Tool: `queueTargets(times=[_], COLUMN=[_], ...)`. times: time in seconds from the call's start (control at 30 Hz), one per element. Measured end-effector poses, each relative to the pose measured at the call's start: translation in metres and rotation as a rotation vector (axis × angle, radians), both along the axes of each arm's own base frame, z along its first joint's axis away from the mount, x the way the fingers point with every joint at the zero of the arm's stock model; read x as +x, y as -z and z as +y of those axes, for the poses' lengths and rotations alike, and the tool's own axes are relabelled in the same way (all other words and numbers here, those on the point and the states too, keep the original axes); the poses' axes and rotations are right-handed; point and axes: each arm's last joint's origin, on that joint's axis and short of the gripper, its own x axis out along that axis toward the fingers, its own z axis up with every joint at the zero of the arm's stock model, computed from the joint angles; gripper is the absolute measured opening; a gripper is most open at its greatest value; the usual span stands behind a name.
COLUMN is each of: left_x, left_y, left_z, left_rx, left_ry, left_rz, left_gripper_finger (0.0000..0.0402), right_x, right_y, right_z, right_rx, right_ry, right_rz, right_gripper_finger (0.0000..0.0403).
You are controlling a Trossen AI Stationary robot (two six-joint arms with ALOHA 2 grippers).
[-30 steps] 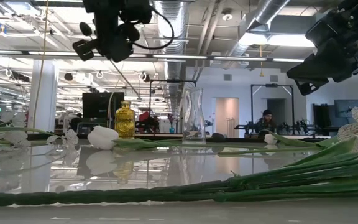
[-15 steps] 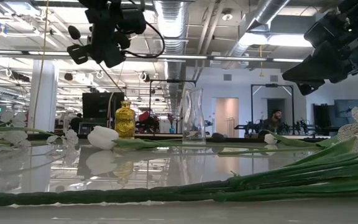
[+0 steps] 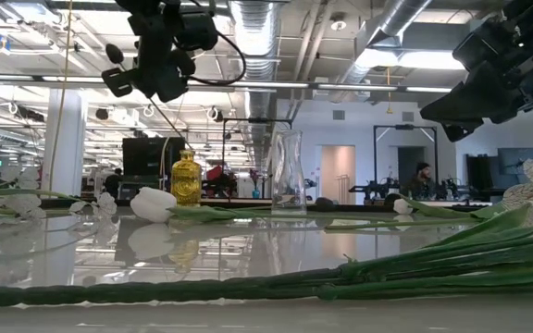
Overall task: Sort flowers into vase by color
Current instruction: Put the bottom black flower into the yellow flower vase
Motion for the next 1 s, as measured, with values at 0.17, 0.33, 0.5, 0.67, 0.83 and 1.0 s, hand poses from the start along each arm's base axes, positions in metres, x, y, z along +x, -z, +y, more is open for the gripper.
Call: queueTargets(times=[0.17, 0.33, 0.5, 0.67, 0.83, 1.0], left_x=[-0.0009, -0.0043, -0.0072, -0.007, -0.0059, -0.0052], left_y=[0.0, 0.0, 0.0, 0.0, 0.0003, 0.0004], left_z=[0.0011, 0.0053, 0.0088, 0.0085, 0.0073, 0.0066], left_rx=[0.002, 0.006, 0.008, 0.004, -0.003, -0.002], left_ry=[-0.006, -0.029, -0.046, -0.042, -0.032, -0.029], left_rz=[-0.003, -0.012, -0.014, -0.008, -0.004, -0.006], left_gripper_finger=[0.0, 0.0, 0.0, 0.0, 0.0, 0.0], right_x=[0.0, 0.0, 0.0, 0.0, 0.0, 0.0], right_y=[0.0001, 0.0, -0.0001, 0.0, -0.0001, -0.0001], right_z=[0.0, 0.0, 0.0, 0.0, 0.0, 0.0], right_rx=[0.0, 0.0, 0.0, 0.0, 0.0, 0.0], right_ry=[0.0, 0.0, 0.0, 0.0, 0.0, 0.0], right_rz=[0.0, 0.0, 0.0, 0.0, -0.001, -0.001], right_gripper_finger=[0.0043, 0.0043, 0.0043, 0.0043, 0.0043, 0.0043])
